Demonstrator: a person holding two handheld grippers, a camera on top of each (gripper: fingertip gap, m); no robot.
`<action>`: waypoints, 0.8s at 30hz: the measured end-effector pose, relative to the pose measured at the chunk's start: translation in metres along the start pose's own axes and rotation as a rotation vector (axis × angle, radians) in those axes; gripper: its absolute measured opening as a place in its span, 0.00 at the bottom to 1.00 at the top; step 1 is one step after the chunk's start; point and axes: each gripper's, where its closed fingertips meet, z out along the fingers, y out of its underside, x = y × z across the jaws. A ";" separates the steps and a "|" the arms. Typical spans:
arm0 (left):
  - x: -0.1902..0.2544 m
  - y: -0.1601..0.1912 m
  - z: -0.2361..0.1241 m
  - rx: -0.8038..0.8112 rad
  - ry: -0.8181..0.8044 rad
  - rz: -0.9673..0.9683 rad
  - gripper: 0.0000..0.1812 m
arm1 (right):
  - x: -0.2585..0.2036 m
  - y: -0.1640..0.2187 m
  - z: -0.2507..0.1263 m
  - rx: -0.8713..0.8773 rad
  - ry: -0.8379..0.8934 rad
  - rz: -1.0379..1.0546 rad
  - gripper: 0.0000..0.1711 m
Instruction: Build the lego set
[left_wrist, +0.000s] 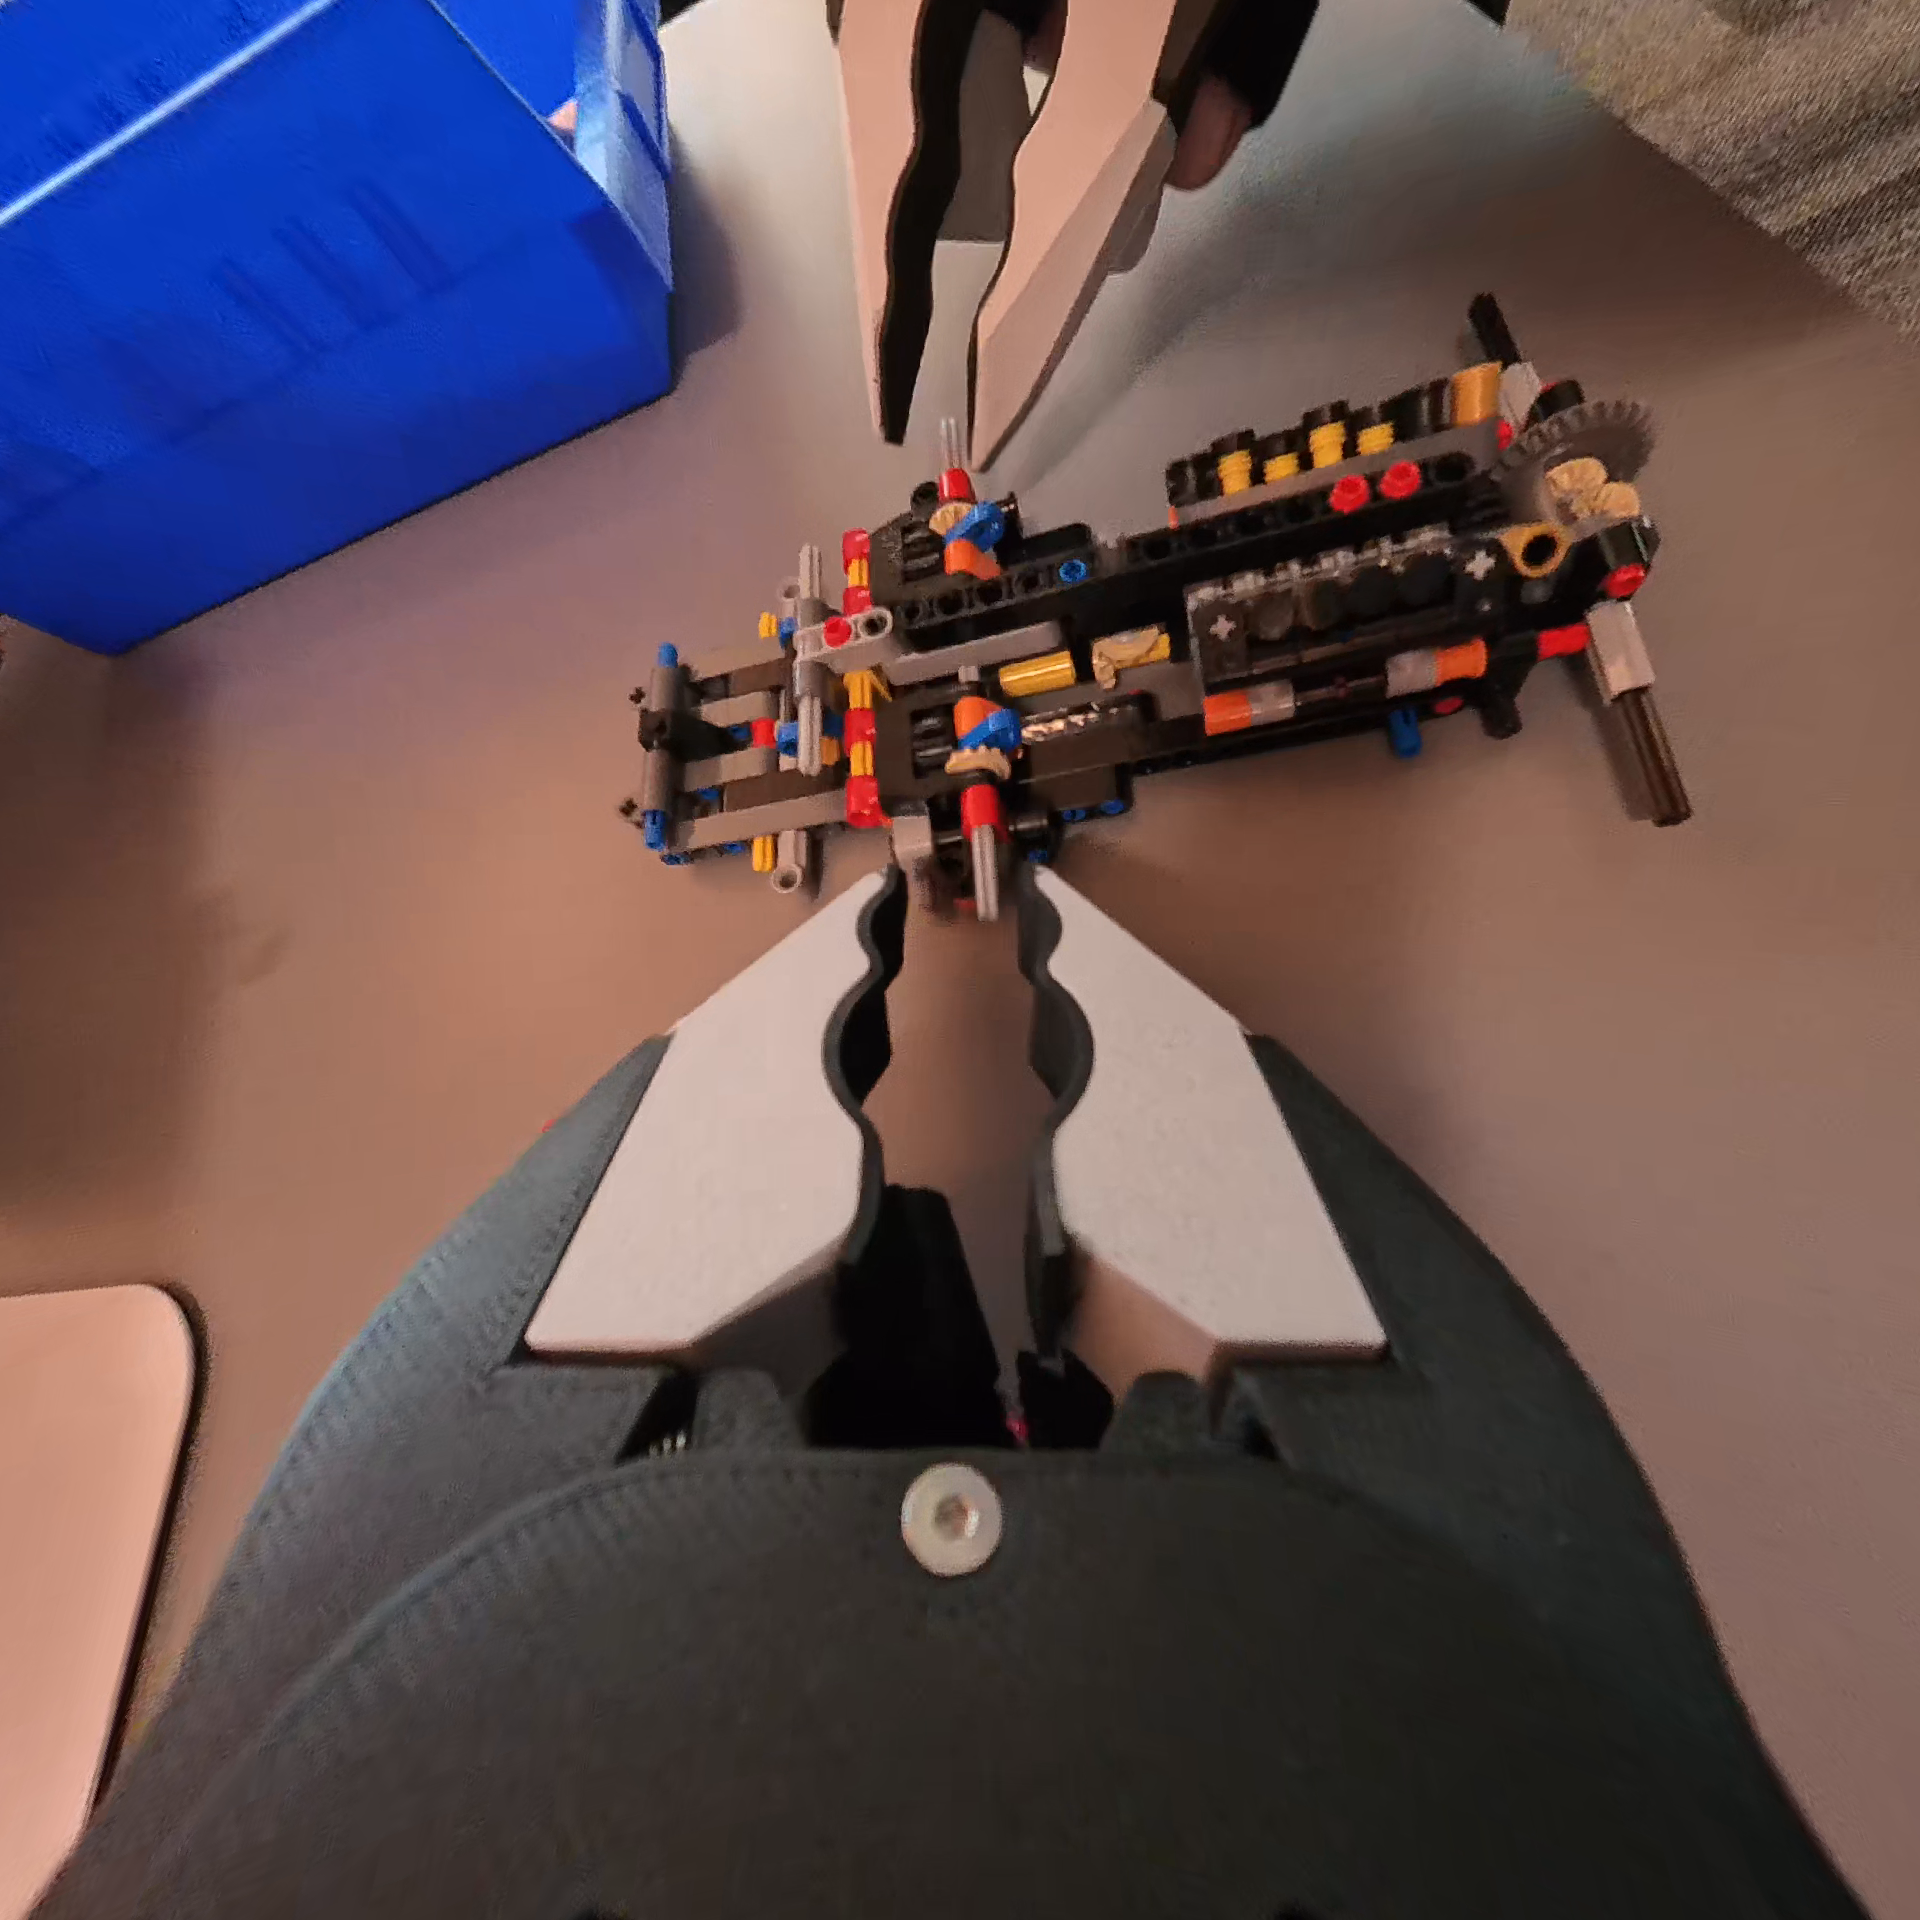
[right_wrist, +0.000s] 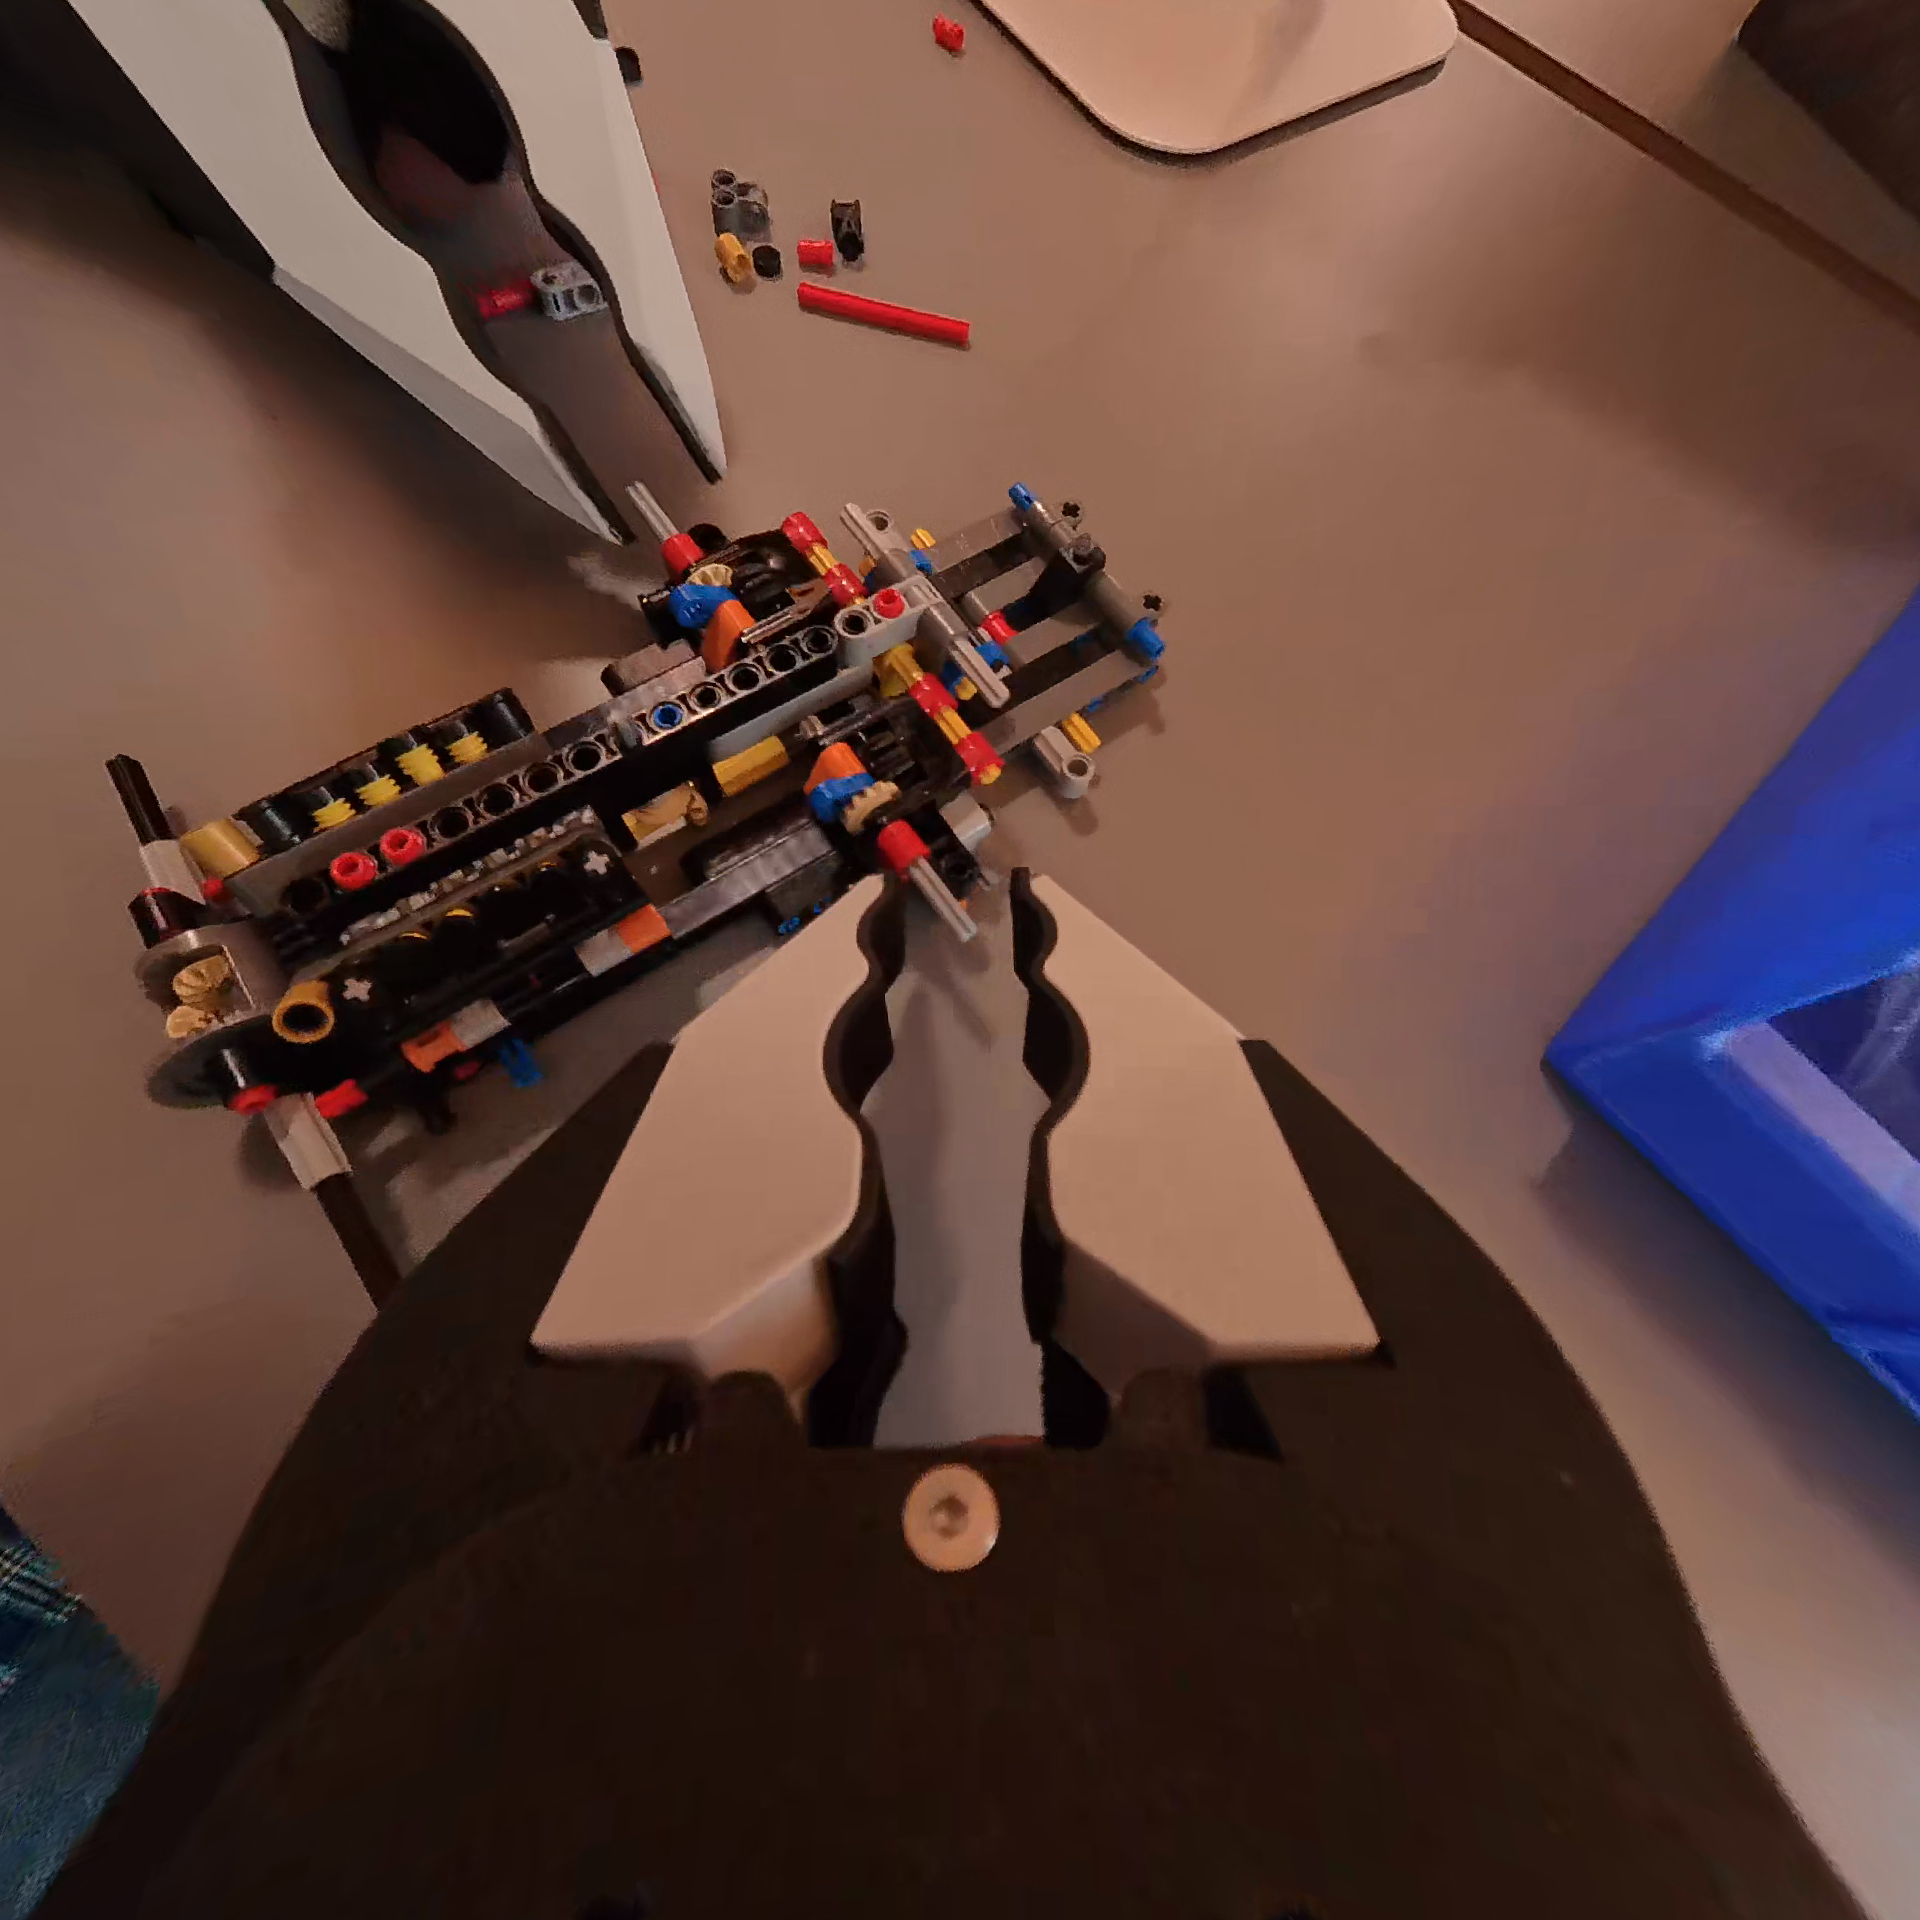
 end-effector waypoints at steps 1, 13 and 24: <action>-0.002 -0.002 0.000 0.006 -0.007 -0.006 0.11 | 0.001 -0.001 -0.001 0.007 -0.009 -0.002 0.10; -0.008 -0.010 0.004 0.036 -0.001 -0.037 0.10 | 0.010 -0.018 -0.002 0.056 -0.099 0.021 0.10; -0.012 -0.012 0.009 0.035 0.016 -0.134 0.11 | 0.006 -0.016 0.009 0.039 -0.147 0.079 0.13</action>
